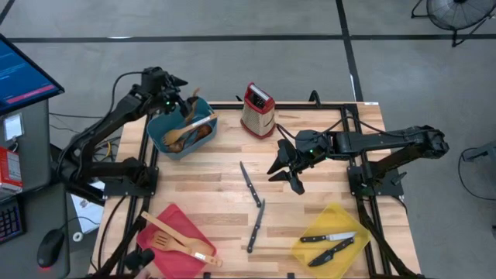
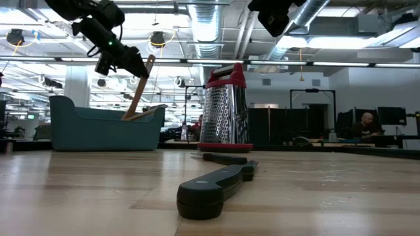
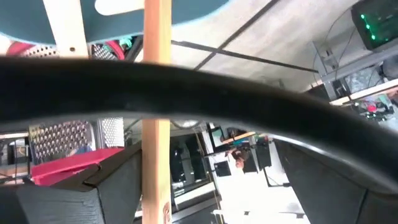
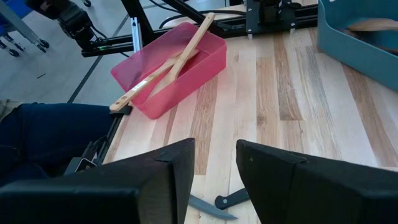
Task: Pick & Place Kitchen Items
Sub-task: Put the brown wooden serving spoon into the blue bin, then put the black table knife into the yellow bin
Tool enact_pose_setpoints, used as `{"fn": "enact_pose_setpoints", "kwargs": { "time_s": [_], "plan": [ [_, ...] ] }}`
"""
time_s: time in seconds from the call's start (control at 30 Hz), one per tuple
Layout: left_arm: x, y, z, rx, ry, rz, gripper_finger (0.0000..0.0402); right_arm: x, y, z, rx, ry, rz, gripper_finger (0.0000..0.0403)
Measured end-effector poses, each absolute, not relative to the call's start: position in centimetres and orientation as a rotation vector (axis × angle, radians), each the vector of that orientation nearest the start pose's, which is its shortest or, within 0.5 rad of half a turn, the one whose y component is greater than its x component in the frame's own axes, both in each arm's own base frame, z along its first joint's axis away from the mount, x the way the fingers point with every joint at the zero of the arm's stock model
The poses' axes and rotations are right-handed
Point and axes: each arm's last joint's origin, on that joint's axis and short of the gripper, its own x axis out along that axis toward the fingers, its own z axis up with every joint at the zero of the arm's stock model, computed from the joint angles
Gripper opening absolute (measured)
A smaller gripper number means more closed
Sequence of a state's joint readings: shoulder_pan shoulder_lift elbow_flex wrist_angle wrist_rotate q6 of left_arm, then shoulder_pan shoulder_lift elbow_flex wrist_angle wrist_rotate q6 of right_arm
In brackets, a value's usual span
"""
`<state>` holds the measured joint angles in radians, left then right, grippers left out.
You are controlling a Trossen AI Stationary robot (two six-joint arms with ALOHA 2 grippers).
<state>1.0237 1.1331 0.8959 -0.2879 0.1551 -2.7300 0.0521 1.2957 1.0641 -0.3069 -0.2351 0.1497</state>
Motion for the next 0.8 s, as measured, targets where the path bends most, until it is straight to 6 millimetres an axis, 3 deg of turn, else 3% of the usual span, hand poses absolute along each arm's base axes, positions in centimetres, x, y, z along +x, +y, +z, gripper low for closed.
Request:
{"fn": "enact_pose_setpoints", "kwargs": {
  "time_s": [0.8],
  "plan": [
    [13.56, 21.16, 28.56, -2.717, -1.018, 0.961, 0.0342, 28.18, 2.14, 30.99, 0.195, 0.566, 0.239, 0.0129]
  ]
}}
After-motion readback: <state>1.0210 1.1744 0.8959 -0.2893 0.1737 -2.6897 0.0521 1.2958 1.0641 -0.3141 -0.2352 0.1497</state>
